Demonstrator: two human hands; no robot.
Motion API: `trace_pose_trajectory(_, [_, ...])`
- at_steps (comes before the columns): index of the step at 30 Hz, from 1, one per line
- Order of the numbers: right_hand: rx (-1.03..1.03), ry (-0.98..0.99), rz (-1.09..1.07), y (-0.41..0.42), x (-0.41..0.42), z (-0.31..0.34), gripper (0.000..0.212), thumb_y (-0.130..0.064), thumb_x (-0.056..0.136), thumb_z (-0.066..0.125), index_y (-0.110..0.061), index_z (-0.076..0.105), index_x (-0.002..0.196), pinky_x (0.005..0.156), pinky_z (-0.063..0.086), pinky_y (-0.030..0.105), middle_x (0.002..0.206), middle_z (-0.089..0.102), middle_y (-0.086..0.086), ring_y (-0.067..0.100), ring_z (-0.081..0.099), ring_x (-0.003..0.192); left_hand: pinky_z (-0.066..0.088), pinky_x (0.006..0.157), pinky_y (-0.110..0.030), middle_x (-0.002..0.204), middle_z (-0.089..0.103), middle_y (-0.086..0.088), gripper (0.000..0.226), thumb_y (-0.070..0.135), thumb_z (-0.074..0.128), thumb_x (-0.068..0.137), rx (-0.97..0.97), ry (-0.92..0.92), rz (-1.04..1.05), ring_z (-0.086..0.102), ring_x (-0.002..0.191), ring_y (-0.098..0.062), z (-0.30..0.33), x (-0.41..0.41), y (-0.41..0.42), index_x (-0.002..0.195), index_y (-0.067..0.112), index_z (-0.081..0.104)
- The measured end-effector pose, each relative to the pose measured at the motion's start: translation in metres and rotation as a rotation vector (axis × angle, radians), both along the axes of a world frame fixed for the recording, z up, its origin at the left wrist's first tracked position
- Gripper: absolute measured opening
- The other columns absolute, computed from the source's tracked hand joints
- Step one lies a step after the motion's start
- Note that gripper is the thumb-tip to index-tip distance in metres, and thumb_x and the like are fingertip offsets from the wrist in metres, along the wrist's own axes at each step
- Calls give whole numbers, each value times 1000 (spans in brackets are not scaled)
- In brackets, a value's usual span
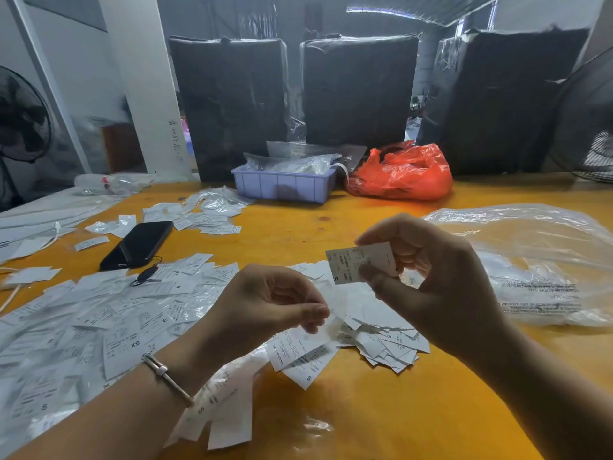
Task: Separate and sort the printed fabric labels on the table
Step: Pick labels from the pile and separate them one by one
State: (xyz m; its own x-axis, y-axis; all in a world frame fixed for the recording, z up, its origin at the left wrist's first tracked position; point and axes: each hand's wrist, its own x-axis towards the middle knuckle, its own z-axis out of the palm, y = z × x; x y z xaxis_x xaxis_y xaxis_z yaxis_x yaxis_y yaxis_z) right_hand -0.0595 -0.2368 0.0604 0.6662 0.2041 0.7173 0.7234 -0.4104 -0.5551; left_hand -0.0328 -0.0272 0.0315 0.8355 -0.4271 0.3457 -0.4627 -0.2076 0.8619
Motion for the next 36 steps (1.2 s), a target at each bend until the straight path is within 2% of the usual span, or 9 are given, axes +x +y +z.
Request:
trace_pose_trajectory(10, [-117,-77,-93,0,4,-3,22,-3,75,73,-15,67,92,56,52,30,77,70,-6,12,64,69,58,66,-26,72,73,-9,23,24,79,69,12,-60,9,71,66,-24,1,0,3,79,4,73])
trace_pose_trajectory(17, [-197,-85,-29,1,4,-4,10,-8,74,66,-15,66,80,52,48,35,67,65,-5,15,58,56,57,64,-24,72,74,-7,22,27,78,71,27,-86,14,71,66,-22,0,-1,3,81,7,74])
trace_pose_trajectory(24, [-159,69,54,-4,9,-4,9,-5,69,61,-12,67,70,53,44,39,61,61,0,19,53,57,56,62,-22,72,74,-8,20,23,76,73,18,-76,12,71,64,-22,0,0,3,82,5,74])
trace_pose_trajectory(28, [-200,130,76,-2,12,-10,15,4,72,65,-11,69,75,55,45,44,64,63,4,23,54,59,56,62,-23,72,73,-9,19,20,75,73,33,-63,-4,71,64,-22,0,0,2,81,3,74])
trace_pose_trajectory(30, [-89,162,100,-2,12,-11,23,3,76,65,-16,70,88,53,47,45,65,65,6,27,57,59,55,61,-23,70,73,-11,20,18,74,73,11,-45,-4,70,62,-22,-2,0,0,80,0,74])
trace_pose_trajectory(32, [48,181,57,-4,15,-11,38,4,82,65,-24,69,106,52,51,40,67,67,9,26,59,56,53,59,-22,71,73,-11,22,20,73,74,-13,-43,16,70,63,-22,-2,0,0,80,-1,73])
trace_pose_trajectory(33, [61,169,0,-7,17,-10,39,4,83,63,-27,70,107,52,52,35,67,68,7,22,60,54,53,59,-23,72,73,-11,23,22,73,74,-16,-57,32,70,64,-22,-1,0,0,81,0,72])
trace_pose_trajectory(35, [6,217,-43,-10,20,-9,33,1,85,60,-28,73,93,50,50,26,69,70,-2,13,60,55,55,60,-27,73,74,-9,25,26,72,74,-26,-86,61,71,66,-22,1,0,1,82,2,72])
trace_pose_trajectory(36, [-17,282,17,-9,20,-9,24,-5,86,63,-26,74,88,50,47,21,71,71,-7,9,61,58,55,60,-26,73,74,-9,26,26,72,73,-39,-92,71,71,67,-21,2,-1,1,82,2,72])
